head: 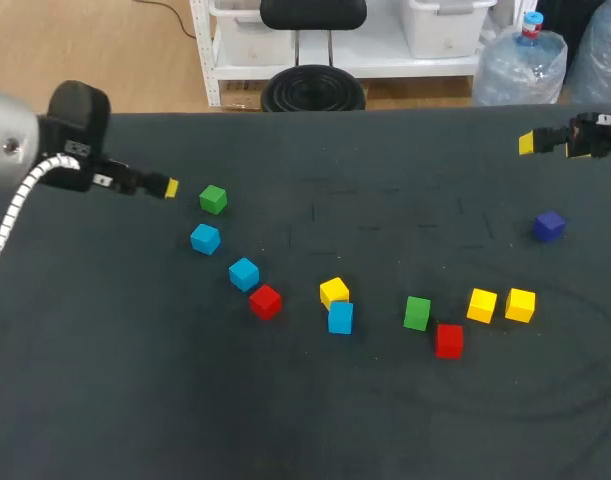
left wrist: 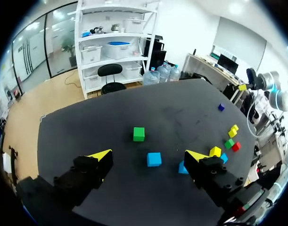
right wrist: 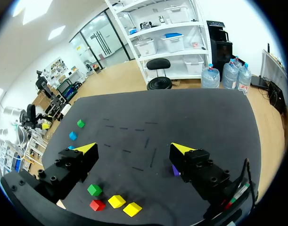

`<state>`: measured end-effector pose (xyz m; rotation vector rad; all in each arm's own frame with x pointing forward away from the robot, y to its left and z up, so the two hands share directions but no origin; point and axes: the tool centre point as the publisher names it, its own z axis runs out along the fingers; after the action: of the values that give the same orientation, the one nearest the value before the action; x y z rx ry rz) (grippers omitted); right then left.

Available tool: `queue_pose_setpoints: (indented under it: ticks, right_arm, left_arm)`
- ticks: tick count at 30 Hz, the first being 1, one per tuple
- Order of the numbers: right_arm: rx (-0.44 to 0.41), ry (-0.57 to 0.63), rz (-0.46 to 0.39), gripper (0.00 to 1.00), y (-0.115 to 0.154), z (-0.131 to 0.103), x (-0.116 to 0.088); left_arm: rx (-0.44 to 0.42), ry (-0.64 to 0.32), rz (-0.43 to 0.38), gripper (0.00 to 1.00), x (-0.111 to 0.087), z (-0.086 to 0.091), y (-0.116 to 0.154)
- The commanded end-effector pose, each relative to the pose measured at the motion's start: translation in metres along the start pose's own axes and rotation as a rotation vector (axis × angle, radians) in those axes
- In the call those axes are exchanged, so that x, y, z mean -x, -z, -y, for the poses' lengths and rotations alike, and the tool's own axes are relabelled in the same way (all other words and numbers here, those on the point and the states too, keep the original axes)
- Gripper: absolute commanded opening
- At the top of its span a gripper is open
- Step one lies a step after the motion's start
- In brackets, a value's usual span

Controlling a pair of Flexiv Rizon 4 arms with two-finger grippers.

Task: Place the blue cubes, place green cubes on the blue cubes, place the yellow cubes on the green cubes, then place the red cubes on the yellow cubes, and place purple cube on the red cubes.

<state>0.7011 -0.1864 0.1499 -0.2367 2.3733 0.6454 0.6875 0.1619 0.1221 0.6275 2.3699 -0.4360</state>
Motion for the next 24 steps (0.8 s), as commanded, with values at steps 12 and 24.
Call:
queue_pose_setpoints:
  ticks: [12, 24]
  right_arm:
    - [-0.007, -0.001, 0.001, 1.0, 0.0, -0.001, 0.0]
    - [-0.007, -0.001, 0.001, 1.0, 0.0, -0.001, 0.0]
  left_arm:
    - [0.133, 0.031, -0.132, 1.0, -0.015, 0.024, -0.042]
    - [0.269, 0.004, -0.136, 1.0, -0.032, 0.035, -0.065]
